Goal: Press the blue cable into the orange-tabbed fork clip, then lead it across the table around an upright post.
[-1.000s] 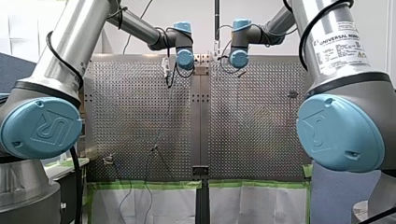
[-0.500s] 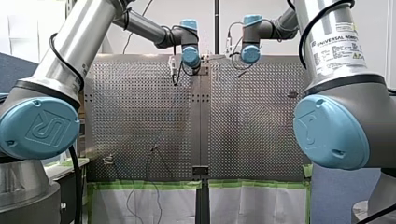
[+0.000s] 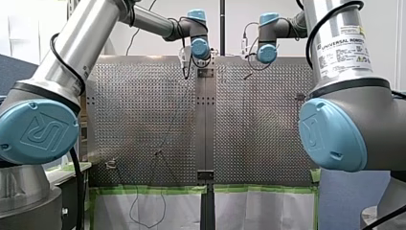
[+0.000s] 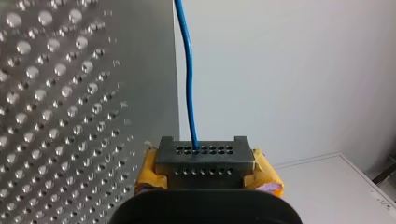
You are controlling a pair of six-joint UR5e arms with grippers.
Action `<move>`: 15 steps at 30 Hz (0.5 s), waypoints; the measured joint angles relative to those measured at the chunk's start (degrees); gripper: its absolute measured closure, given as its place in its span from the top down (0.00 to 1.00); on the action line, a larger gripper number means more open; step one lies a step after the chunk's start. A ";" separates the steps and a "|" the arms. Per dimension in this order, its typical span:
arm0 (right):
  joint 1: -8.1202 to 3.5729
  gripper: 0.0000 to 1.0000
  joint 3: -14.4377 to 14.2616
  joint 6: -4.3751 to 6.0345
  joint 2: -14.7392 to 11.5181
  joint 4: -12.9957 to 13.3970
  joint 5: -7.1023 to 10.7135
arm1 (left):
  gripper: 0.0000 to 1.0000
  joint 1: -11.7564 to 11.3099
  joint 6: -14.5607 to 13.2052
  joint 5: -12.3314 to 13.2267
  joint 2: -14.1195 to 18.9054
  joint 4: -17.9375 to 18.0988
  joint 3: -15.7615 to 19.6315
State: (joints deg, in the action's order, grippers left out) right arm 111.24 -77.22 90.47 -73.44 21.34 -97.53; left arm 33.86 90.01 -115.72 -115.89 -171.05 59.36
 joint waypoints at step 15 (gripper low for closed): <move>-4.82 0.00 0.00 1.08 -0.35 -1.42 4.43 | 0.00 3.52 0.42 0.98 -6.77 -5.93 -6.91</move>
State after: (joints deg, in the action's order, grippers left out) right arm 106.42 -77.22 91.56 -73.79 19.92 -93.10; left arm 37.38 90.43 -114.73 -122.66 -176.97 52.46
